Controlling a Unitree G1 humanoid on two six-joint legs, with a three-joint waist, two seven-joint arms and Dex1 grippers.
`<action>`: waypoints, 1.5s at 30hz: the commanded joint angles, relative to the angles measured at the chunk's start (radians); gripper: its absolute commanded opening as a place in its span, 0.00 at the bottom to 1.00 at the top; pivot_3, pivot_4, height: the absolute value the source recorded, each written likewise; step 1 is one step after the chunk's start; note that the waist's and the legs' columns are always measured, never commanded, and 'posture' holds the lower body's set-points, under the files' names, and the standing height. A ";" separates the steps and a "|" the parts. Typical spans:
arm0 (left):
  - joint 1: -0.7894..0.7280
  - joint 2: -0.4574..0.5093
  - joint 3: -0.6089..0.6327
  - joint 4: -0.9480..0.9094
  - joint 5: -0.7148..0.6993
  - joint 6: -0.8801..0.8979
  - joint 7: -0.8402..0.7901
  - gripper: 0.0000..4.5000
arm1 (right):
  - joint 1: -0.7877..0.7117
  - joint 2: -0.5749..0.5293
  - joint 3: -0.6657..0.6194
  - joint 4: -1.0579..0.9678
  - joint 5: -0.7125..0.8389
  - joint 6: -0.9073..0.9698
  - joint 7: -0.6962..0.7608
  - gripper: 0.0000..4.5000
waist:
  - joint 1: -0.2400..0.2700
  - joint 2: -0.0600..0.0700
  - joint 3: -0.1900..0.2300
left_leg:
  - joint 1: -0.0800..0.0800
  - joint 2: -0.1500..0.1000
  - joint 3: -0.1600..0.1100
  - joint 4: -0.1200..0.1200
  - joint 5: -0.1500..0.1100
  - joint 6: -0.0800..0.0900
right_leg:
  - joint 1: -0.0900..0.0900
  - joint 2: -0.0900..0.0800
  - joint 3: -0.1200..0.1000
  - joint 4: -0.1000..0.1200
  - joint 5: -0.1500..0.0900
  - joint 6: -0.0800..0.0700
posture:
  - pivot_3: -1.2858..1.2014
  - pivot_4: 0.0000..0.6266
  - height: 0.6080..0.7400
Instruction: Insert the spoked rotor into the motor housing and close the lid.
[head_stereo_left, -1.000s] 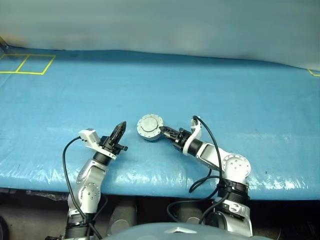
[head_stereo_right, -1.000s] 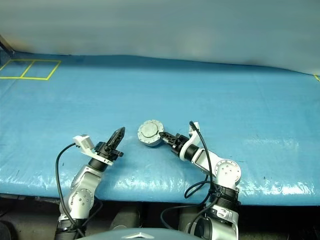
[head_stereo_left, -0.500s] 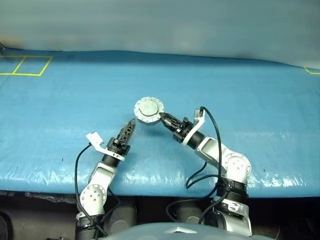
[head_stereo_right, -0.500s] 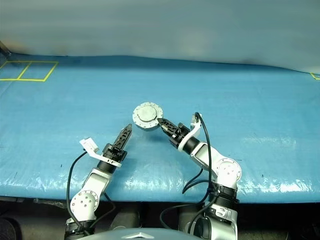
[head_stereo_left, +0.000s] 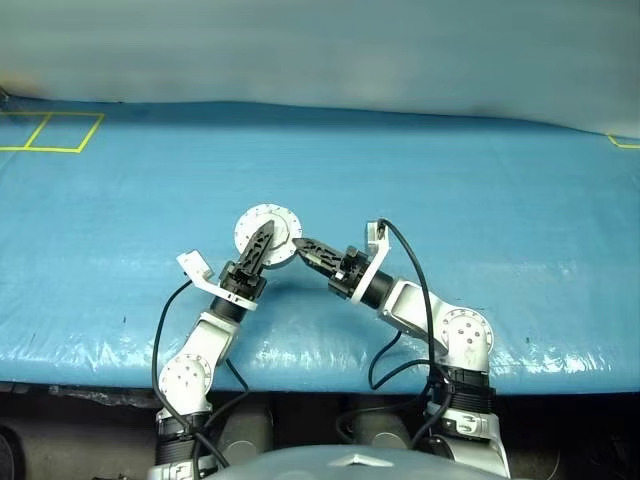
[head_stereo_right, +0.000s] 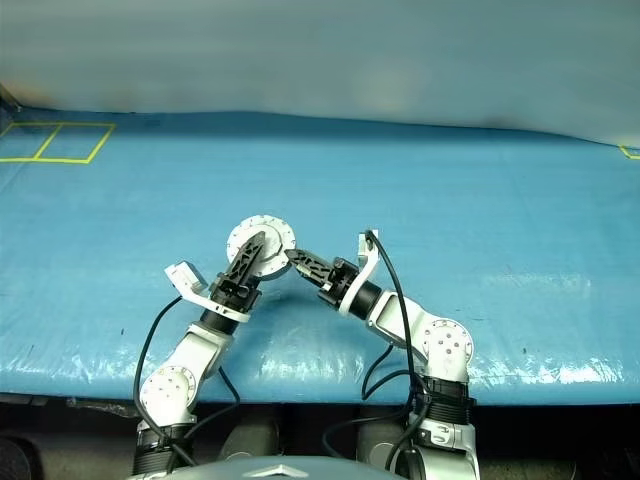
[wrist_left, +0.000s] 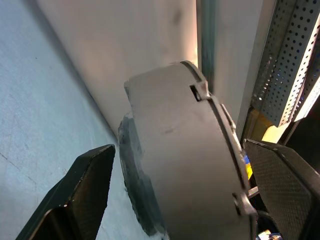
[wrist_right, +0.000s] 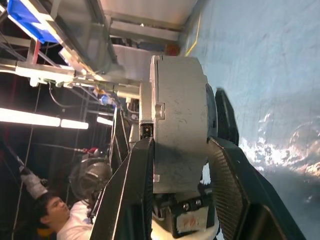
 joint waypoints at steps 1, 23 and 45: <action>-0.026 -0.035 -0.012 -0.006 0.010 -0.019 -0.019 0.99 | -0.013 0.000 0.025 -0.057 0.067 -0.018 0.042 0.28 | 0.000 0.000 0.000 | 0.000 0.000 0.000 0.000 0.000 0.000 | 0.000 0.000 0.000 0.000 0.000 0.000 | 0.52 0.24 1.00; -0.031 -0.060 0.037 0.052 0.025 -0.101 0.059 0.61 | -0.043 -0.059 0.083 -0.048 -0.186 -0.201 0.051 0.79 | 0.000 0.000 0.000 | 0.001 0.000 0.000 0.001 0.000 0.000 | 0.001 0.000 0.000 0.000 0.000 0.000 | 0.52 0.24 1.00; -0.290 0.060 0.309 0.299 0.253 -0.435 0.464 0.66 | -0.027 -0.062 0.119 -0.055 -0.461 -0.336 0.134 0.80 | 0.020 -0.003 -0.001 | 0.000 -0.002 0.000 0.003 0.001 0.000 | 0.002 0.000 0.002 -0.001 0.006 0.007 | 0.52 0.24 1.00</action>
